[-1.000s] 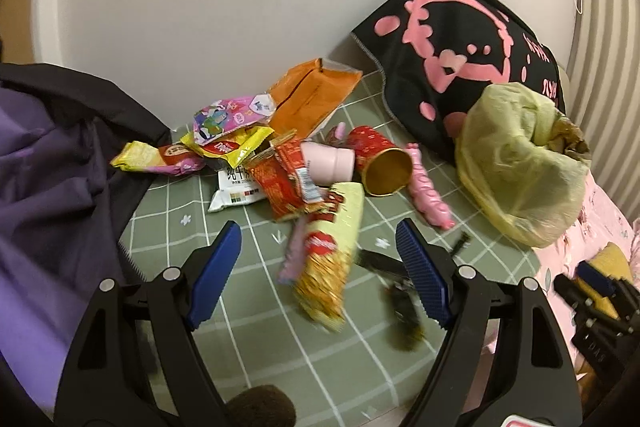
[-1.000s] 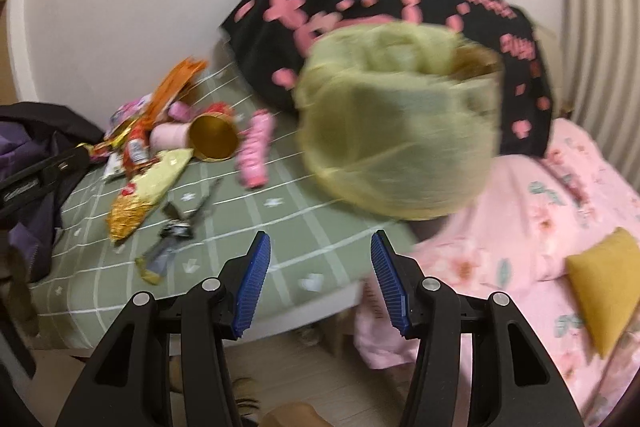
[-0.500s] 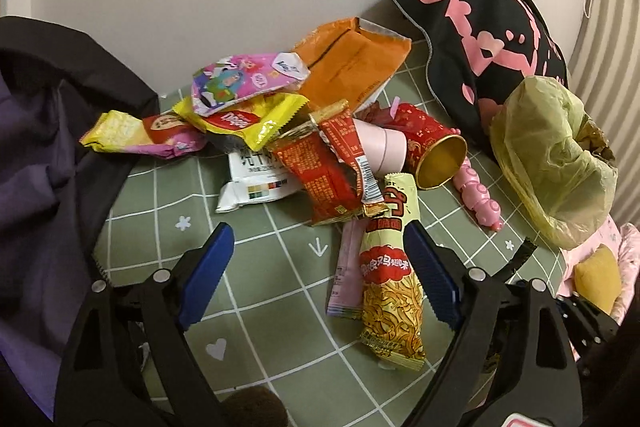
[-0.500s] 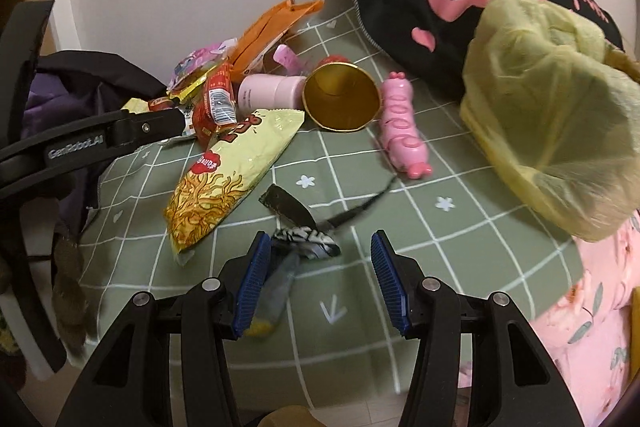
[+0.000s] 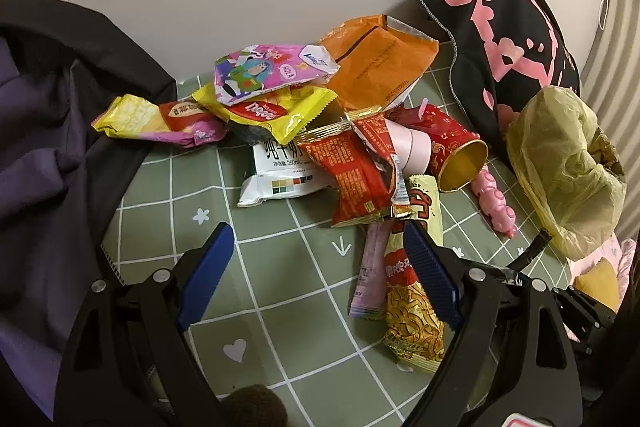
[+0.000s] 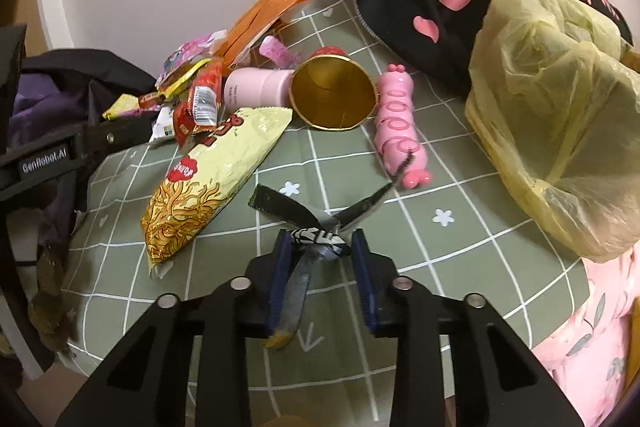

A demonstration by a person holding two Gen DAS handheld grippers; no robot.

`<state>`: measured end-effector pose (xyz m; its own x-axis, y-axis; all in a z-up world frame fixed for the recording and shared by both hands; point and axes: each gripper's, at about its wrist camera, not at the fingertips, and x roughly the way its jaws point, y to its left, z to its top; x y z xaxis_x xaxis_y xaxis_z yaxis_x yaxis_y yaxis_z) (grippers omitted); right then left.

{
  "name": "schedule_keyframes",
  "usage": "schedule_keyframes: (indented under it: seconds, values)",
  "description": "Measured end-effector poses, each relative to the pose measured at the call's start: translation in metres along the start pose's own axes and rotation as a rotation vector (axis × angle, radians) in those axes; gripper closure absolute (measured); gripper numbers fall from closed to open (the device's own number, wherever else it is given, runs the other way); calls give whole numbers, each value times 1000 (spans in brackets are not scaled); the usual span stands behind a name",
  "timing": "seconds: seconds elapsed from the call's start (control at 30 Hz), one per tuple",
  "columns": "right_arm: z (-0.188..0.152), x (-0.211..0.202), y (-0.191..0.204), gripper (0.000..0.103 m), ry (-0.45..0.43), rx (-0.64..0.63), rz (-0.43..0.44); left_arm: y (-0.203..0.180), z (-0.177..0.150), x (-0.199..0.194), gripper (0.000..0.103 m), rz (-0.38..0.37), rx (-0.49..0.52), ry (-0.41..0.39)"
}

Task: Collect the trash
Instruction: 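Grasp the long yellow snack packet with the left tool while the right tool grasps the black scissors, then carry the packet and scissors over the yellow plastic bag and open both tools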

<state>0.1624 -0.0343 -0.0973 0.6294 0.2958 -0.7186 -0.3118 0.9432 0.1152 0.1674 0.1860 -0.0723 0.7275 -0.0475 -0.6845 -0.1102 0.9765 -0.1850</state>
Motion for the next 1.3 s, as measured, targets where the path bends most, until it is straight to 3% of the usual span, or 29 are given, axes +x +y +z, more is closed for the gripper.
schedule_keyframes:
  seconds: [0.07, 0.27, 0.47, 0.8, 0.87, 1.03, 1.17, 1.3]
  values:
    - [1, -4, -6, 85, -2, 13, -1, -2, -1, 1, 21, -25, -4, 16]
    - [3, -29, -41, 85, -34, 95, -32, -26, -5, 8, 21, -96, 57, 78]
    - [-2, -54, -68, 85, -66, 172, -80, -41, -1, 21, 25, -109, 99, 121]
    - [-17, -63, -67, 85, -60, 183, -101, -46, -6, 34, 55, -111, 90, 193]
    - [-15, -68, -67, 85, -70, 174, -104, -48, -5, 31, 68, -121, 95, 199]
    - [-1, -89, -67, 85, -94, 155, -128, -56, 7, 8, 75, -150, 96, 141]
    - [27, -121, -64, 85, -156, 74, -153, -79, 39, -16, 76, -199, 122, 65]
    - [61, -151, -81, 85, -243, 48, -189, -125, 83, -36, 76, -298, 192, -7]
